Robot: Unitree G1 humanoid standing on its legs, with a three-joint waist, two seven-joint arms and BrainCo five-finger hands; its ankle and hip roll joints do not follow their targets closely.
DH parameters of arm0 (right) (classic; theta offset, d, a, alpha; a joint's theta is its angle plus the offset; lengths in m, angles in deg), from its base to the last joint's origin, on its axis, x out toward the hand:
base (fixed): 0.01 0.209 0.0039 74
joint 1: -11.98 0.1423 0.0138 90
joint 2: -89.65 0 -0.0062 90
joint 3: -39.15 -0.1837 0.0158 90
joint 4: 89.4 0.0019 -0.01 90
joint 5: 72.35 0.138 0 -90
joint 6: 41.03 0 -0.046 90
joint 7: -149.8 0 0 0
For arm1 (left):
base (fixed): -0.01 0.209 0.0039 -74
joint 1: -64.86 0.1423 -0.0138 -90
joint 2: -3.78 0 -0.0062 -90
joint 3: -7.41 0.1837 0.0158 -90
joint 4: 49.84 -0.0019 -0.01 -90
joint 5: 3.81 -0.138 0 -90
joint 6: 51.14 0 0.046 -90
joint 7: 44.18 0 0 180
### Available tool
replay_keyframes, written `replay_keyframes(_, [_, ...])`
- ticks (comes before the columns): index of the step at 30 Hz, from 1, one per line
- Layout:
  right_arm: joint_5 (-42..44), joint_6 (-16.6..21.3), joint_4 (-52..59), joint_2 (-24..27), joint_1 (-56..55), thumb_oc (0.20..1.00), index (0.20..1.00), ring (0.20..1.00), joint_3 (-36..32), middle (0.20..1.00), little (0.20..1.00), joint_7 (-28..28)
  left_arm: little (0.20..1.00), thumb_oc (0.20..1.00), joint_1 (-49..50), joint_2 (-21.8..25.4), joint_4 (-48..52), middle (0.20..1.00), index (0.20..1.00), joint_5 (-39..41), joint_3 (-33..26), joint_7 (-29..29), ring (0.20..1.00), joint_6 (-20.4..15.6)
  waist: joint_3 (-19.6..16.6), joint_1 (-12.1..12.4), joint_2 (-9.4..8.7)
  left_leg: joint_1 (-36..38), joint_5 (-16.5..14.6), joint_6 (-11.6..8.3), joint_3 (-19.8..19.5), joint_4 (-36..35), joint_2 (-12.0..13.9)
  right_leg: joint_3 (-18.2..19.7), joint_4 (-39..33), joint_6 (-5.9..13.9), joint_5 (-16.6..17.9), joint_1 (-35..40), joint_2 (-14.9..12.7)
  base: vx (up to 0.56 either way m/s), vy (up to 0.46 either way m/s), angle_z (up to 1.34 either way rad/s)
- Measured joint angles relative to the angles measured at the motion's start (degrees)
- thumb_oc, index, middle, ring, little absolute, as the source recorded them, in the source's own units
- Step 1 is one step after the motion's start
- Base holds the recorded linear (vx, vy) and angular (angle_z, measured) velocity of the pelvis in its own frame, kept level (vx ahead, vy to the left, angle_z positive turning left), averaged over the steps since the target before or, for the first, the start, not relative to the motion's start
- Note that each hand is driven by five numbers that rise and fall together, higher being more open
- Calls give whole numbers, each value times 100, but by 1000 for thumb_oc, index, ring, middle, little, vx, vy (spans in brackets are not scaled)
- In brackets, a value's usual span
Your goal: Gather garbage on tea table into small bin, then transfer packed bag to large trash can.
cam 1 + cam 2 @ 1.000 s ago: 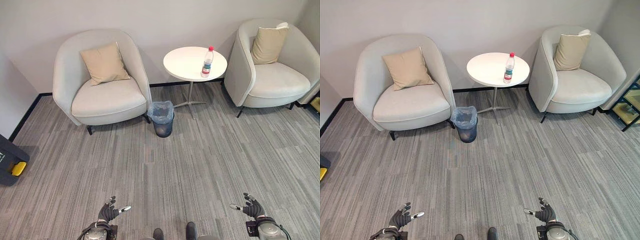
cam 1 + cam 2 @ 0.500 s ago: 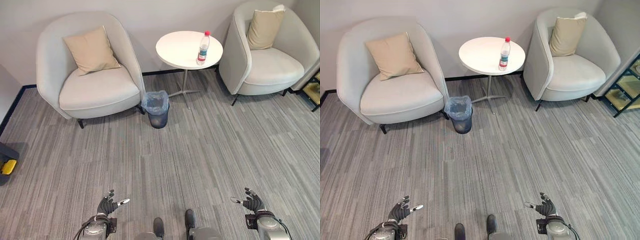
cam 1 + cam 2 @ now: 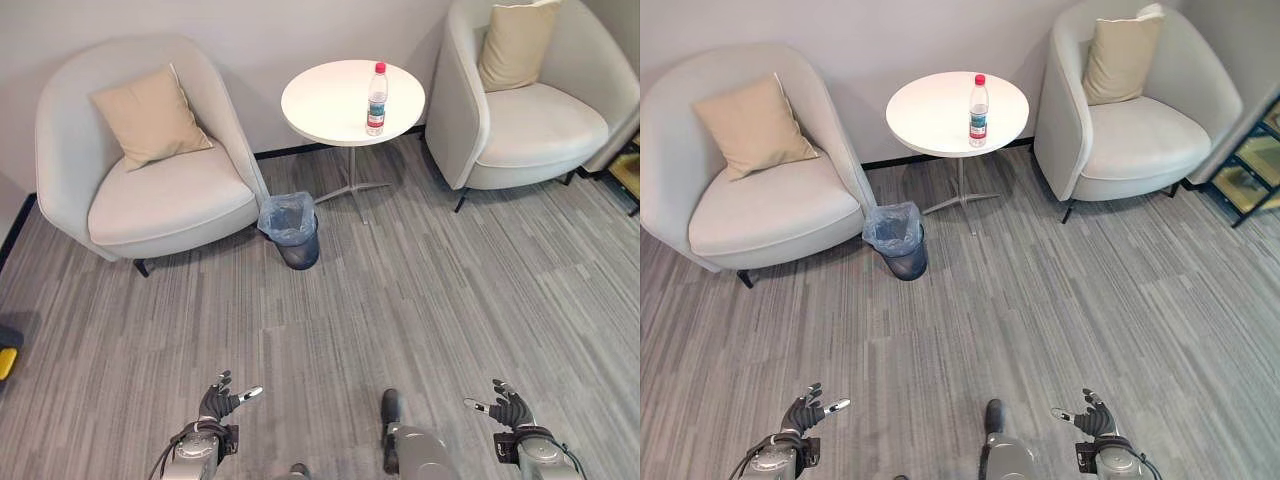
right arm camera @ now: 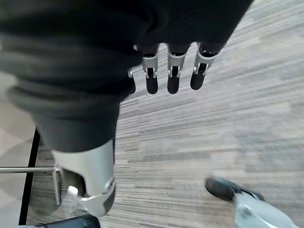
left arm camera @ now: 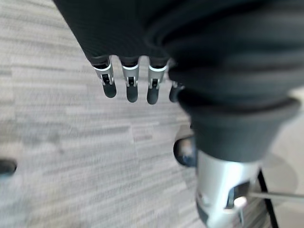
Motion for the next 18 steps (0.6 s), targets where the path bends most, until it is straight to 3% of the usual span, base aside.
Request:
replay_keyframes(1, [6,24,-14,42,94,1000,1000,1000,26,1000,1000,-35,1000,1000,8,-40,-9,1000,1000,1,0,0,1000,6,5,35,12,-267,40,-83,-106,565,66,17,-74,-189,-4,92,90,168,-221,-29])
replay_keyframes(3, [28,62,-32,81,271,1000,1000,1000,63,1000,1000,-90,1000,1000,-53,-86,-4,1000,1000,1,29,9,1000,5,23,45,-17,-728,-39,-135,-188,1108,-38,51,-196,-284,-33,227,151,145,-89,-11])
replay_keyframes(4, [48,62,-40,69,365,1000,1000,1000,74,1000,1000,-109,1000,1000,-198,-85,26,1000,1000,1,127,29,1000,3,89,63,-142,-826,-159,-97,-169,393,-395,139,-485,-251,-62,475,144,229,-69,-9])
replay_keyframes(5, [49,63,-39,74,377,1000,1000,1000,75,1000,1000,-110,1000,1000,-248,-85,40,1000,1000,1,213,37,1000,-5,90,63,-132,-837,-134,-86,-132,-45,-506,77,-592,-297,38,592,199,324,-57,-11])
replay_keyframes(6, [50,68,-23,26,386,1000,1000,1000,87,1000,1000,-111,1000,1000,-256,-66,119,1000,1000,1,213,47,1000,-12,89,60,-129,-971,-100,-54,2,-551,-566,101,-760,-270,-158,849,332,414,-67,-12])
replay_keyframes(8, [53,40,-96,-43,355,1000,1000,1000,94,1000,1000,-115,1000,1000,-272,-75,153,1000,1000,0,217,52,1000,-24,136,140,-252,-1021,274,22,158,-1673,-710,144,-777,-70,-359,985,348,295,-17,-17])
replay_keyframes(9, [53,41,-156,-60,335,1000,1000,1000,96,1000,1000,-113,1000,1000,-248,-78,139,1000,1000,0,219,54,1000,-19,143,169,-269,-1063,504,0,158,-2086,-705,146,-757,-79,-294,1064,428,336,10,-30])
replay_keyframes(12, [52,42,-276,-109,291,1000,1000,1000,200,1000,1000,-163,1000,1000,-143,-32,59,1000,1000,-1,171,44,1000,-9,131,290,-207,-1325,952,-42,328,-2659,-658,195,-763,-6,-714,1343,692,401,56,-9])
replay_keyframes(17, [43,24,-296,-183,305,1000,1000,1000,205,1000,1000,-162,1000,1000,20,-32,8,1000,1000,-1,138,41,1000,27,151,521,-227,-1557,1141,190,609,-2612,-696,515,-758,-59,-1028,1931,938,421,125,-30])
replay_keyframes(18, [40,22,-258,-176,311,1000,1000,1000,201,1000,1000,-160,1000,1000,59,-32,4,1000,1000,-2,121,44,1000,28,145,523,-239,-1593,1181,283,617,-2418,-770,597,-756,38,-1121,2082,921,396,143,-40])
